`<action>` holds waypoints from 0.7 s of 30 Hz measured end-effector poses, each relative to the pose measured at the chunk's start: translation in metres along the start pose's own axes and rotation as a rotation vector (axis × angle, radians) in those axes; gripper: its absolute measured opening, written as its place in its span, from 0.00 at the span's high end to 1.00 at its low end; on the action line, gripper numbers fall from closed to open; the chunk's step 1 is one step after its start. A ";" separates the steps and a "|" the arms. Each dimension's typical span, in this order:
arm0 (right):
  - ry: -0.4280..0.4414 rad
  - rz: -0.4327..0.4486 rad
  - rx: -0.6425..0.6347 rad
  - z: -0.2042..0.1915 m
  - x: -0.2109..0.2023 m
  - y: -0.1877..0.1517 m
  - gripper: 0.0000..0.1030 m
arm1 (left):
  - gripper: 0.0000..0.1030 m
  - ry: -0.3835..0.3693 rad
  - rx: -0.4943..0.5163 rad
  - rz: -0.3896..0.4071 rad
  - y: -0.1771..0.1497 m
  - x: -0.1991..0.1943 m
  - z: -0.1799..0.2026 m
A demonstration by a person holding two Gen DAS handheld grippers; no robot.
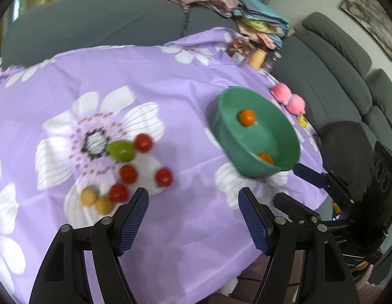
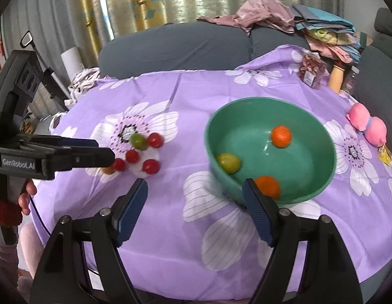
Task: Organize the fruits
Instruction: 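Move the right tool back toward the red cherry tomatoes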
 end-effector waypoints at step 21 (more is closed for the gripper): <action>0.086 -0.078 -0.094 -0.065 0.024 -0.011 0.24 | 0.29 0.023 -0.084 -0.004 -0.032 -0.018 -0.052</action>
Point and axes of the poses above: each gripper's, at about its wrist camera, not at the fingertips, and x roughly the way its jaws point, z to its right, y to its top, the point moved 10 cm from there along x, roughly the way its jaws point, and after that the axes turned 3 degrees about -x, right-handed, at the moved point
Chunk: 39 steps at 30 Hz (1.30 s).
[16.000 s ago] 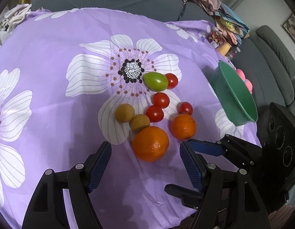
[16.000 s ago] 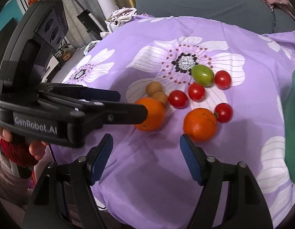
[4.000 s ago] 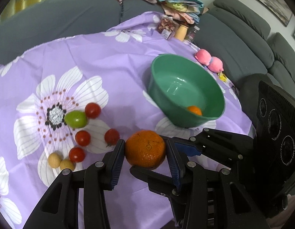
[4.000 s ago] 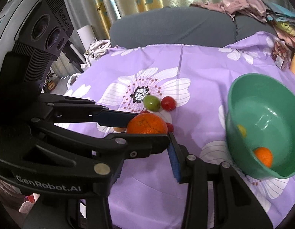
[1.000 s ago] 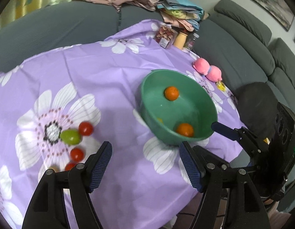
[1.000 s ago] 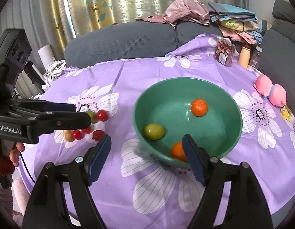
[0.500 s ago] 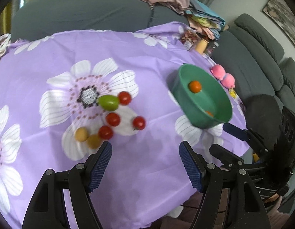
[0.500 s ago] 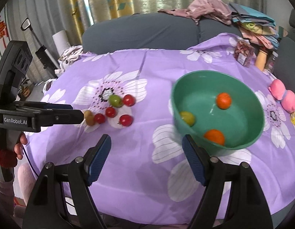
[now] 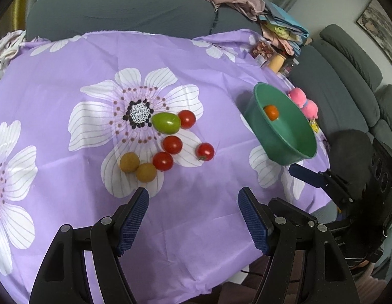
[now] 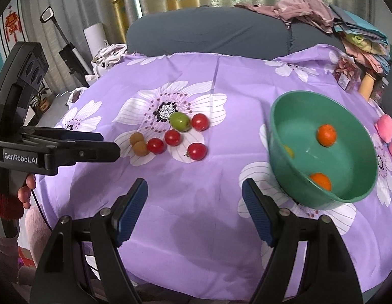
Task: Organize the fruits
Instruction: 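Move the right tool back toward the red cherry tomatoes, then grasp a red cherry tomato with the left gripper while the right gripper grasps another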
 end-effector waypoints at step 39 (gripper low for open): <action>0.248 -0.155 0.008 -0.055 0.092 0.003 0.41 | 0.29 -0.032 -0.034 0.004 0.009 0.021 -0.054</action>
Point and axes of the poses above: each gripper's, at about its wrist camera, not at the fingertips, and x roughly the way its jaws point, z to its right, y to its top, the point moved 10 cm from there along x, roughly the way its jaws point, and after that the axes turned 3 degrees about -x, right-handed, at the moved point
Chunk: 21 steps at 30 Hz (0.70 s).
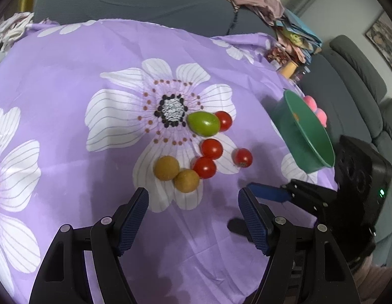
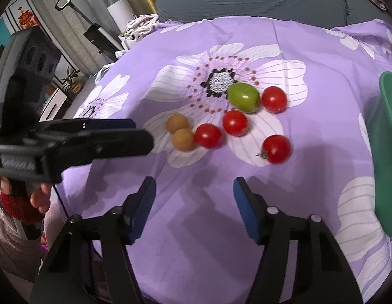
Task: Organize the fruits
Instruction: 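Grasp a red cherry tomato with the left gripper while the right gripper grasps another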
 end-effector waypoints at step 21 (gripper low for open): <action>-0.220 -0.014 -0.029 0.069 0.003 0.018 0.51 | 0.37 0.159 0.320 -0.080 0.017 0.055 0.033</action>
Point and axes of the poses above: each gripper's, at about its wrist camera, not at the fingertips, and x roughly the way its jaws point, z to its right, y to its top, the point moved 10 cm from there along x, roughly the way its jaws point, and after that the axes turned 3 degrees about -x, right-handed, at the moved point
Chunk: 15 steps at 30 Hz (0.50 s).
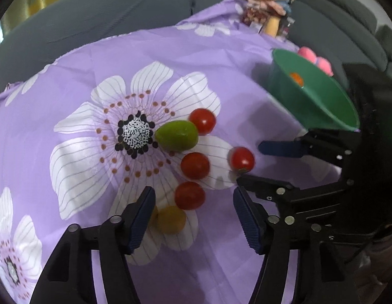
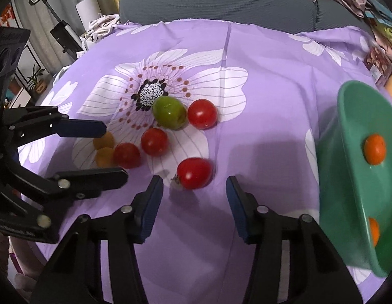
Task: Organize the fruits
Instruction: 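Grasp a red cherry tomato with the left gripper while the right gripper grasps another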
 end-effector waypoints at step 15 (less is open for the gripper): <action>-0.010 -0.017 -0.057 0.006 0.010 0.005 0.68 | 0.71 0.022 0.015 -0.078 -0.001 0.025 0.000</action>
Point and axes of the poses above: each gripper's, at about its wrist camera, not at the fingertips, and x roughly the way its jaws point, z to its right, y to its top, the point moved 10 cm from there along x, roughly the way its jaws point, and after that the axes turned 3 degrees about -x, right-handed, at the moved point
